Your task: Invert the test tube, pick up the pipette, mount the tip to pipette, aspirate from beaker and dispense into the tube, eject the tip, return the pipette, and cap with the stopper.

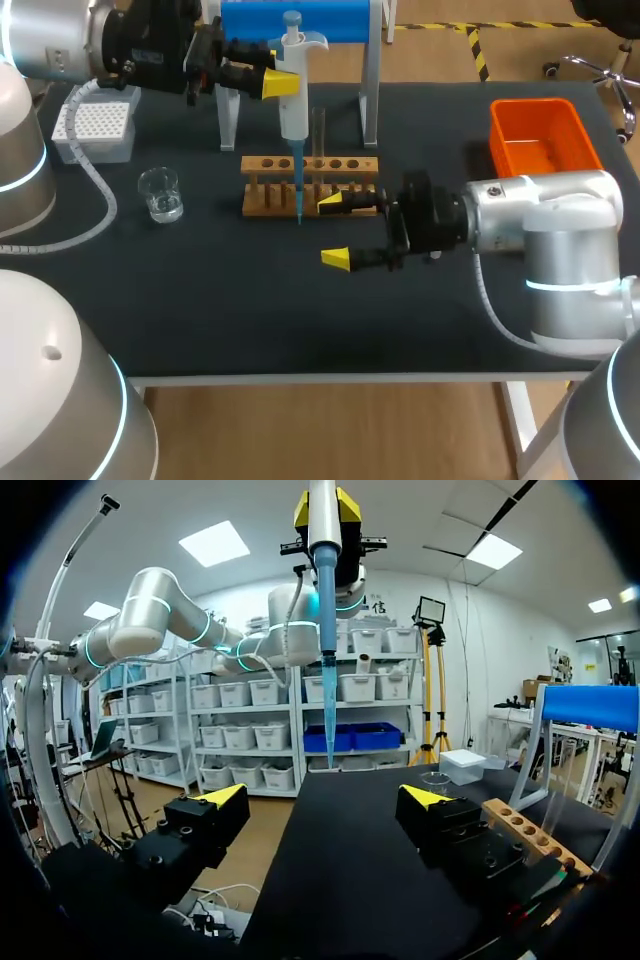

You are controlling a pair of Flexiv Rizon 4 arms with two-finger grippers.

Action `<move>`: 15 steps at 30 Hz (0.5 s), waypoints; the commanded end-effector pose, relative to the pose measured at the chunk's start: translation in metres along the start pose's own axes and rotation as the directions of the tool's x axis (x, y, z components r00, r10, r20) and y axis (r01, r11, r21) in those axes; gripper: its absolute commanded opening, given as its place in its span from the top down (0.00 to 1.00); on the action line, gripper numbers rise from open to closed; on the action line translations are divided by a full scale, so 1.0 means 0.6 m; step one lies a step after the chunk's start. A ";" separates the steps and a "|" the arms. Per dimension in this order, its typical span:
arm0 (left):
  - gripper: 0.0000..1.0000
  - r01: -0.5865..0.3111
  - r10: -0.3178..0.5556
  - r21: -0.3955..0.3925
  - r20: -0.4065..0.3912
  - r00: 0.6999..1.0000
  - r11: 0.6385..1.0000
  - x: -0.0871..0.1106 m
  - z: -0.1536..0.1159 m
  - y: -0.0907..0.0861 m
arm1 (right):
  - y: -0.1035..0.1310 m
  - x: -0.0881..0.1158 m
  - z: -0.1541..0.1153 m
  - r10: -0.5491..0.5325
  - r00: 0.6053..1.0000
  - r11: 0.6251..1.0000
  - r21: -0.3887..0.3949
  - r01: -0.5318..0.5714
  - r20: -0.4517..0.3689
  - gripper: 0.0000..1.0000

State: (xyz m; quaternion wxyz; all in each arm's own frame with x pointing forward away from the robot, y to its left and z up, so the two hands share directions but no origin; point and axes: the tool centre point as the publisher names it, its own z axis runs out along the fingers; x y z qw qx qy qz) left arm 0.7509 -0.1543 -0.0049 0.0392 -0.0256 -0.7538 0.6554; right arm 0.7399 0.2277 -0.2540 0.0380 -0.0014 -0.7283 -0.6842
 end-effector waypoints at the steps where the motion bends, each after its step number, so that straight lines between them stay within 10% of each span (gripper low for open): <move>1: 1.00 -0.001 0.001 0.000 -0.003 1.000 1.000 0.000 -0.002 0.000 | 0.001 0.001 -0.002 -0.001 1.000 1.000 0.001 0.001 0.001 0.00; 15: 1.00 0.004 -0.003 -0.042 0.025 1.000 0.999 -0.017 -0.048 0.006 | 0.001 0.001 -0.002 -0.001 1.000 1.000 0.001 0.001 0.001 0.00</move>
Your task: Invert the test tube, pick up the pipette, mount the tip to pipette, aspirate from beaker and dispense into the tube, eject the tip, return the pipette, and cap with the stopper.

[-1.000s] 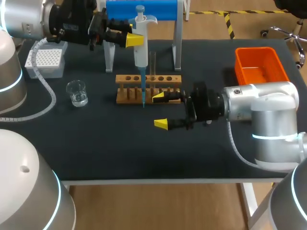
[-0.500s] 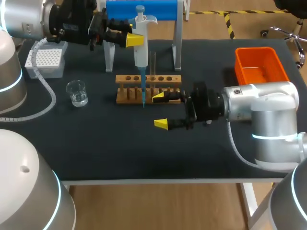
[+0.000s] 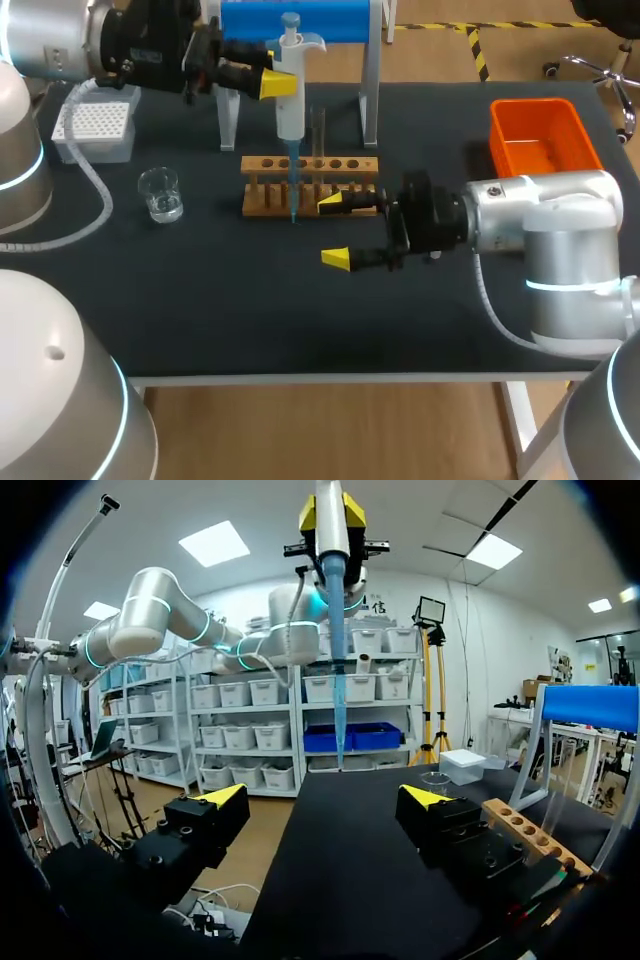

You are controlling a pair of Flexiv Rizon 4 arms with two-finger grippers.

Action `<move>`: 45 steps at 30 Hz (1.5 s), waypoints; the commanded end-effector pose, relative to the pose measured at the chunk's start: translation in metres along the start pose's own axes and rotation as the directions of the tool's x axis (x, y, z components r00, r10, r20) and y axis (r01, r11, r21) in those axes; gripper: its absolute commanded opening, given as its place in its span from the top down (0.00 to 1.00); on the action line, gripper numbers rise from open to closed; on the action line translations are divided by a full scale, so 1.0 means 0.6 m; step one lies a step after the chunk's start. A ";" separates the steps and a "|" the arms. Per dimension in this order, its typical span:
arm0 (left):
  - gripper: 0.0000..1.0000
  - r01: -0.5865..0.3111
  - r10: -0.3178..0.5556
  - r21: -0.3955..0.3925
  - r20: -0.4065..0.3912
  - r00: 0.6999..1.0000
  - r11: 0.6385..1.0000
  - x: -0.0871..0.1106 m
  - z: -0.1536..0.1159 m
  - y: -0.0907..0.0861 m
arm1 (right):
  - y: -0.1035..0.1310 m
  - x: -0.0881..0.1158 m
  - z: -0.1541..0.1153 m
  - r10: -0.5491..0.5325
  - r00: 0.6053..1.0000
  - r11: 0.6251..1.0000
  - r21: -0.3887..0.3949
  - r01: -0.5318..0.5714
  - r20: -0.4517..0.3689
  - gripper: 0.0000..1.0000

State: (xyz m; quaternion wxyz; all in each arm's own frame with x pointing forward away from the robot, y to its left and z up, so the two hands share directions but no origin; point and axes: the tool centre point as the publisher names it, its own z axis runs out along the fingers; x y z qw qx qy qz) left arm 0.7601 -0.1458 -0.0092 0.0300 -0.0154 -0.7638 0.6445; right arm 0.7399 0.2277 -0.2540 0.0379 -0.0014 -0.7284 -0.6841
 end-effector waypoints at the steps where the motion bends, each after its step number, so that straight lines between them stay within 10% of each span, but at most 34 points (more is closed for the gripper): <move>1: 1.00 -0.005 0.005 -0.008 0.009 1.000 1.000 -0.010 -0.046 0.000 | 0.001 0.001 -0.002 -0.001 1.000 1.000 0.001 0.001 0.001 0.00; 26: 1.00 -0.075 0.080 -0.033 0.176 0.981 0.997 -0.193 -0.296 0.102 | 0.001 0.001 -0.002 -0.001 1.000 1.000 0.001 0.001 0.001 0.00; 45: 1.00 -0.055 0.054 -0.003 0.232 0.971 0.998 -0.251 -0.347 0.187 | 0.001 0.001 -0.002 -0.001 1.000 1.000 0.001 0.001 0.001 0.00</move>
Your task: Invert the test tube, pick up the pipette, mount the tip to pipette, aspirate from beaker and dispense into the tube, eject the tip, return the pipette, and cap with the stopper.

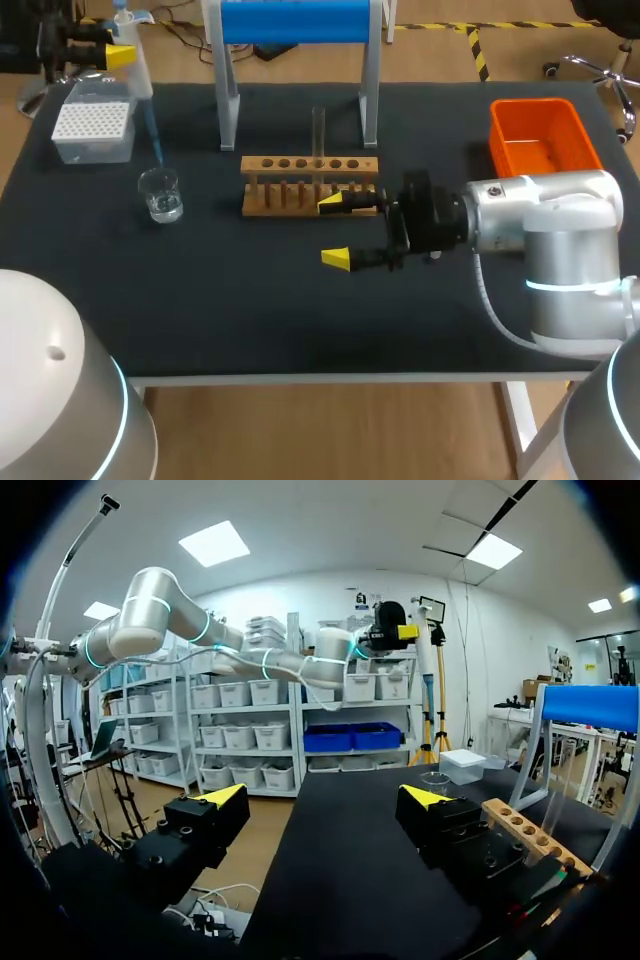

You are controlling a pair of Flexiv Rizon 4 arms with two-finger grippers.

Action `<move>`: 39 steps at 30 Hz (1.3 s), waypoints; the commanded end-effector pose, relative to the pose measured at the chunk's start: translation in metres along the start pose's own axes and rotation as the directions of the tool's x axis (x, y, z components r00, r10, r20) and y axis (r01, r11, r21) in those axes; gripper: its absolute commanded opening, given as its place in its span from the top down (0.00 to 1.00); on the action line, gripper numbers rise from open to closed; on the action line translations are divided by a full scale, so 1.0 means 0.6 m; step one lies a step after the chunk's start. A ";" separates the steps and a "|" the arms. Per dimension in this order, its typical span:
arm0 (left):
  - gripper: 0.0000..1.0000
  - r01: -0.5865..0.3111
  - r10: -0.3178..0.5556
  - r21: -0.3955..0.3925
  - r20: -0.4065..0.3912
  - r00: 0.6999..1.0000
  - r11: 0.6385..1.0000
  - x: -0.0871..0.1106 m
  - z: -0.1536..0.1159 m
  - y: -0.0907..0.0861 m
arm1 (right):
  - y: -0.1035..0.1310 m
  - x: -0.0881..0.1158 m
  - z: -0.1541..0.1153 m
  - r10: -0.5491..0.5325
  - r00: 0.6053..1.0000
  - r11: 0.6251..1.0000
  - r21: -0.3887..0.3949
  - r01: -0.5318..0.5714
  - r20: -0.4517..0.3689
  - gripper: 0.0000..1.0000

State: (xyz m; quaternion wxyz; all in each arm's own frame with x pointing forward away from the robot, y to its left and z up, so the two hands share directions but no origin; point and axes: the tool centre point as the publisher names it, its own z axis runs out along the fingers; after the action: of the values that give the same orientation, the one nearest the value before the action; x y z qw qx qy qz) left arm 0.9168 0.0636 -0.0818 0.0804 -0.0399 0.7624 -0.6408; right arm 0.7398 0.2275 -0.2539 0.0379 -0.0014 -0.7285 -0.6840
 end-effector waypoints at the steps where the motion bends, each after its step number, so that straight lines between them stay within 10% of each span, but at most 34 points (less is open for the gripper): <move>1: 1.00 0.006 -0.006 0.010 -0.003 1.000 1.000 -0.011 -0.007 0.018 | 0.001 0.001 -0.002 -0.001 1.000 1.000 0.001 0.001 0.001 0.00; 39: 1.00 0.003 -0.003 0.022 0.017 1.000 1.000 -0.014 -0.020 0.036 | 0.001 0.001 -0.002 -0.001 1.000 1.000 0.001 0.001 0.001 0.00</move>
State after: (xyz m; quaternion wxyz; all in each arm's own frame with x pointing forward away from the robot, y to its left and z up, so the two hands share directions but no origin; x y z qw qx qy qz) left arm 0.9233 0.0799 -0.1006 0.0870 -0.0471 0.7547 -0.6486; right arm 0.7398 0.2275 -0.2538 0.0379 -0.0014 -0.7285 -0.6840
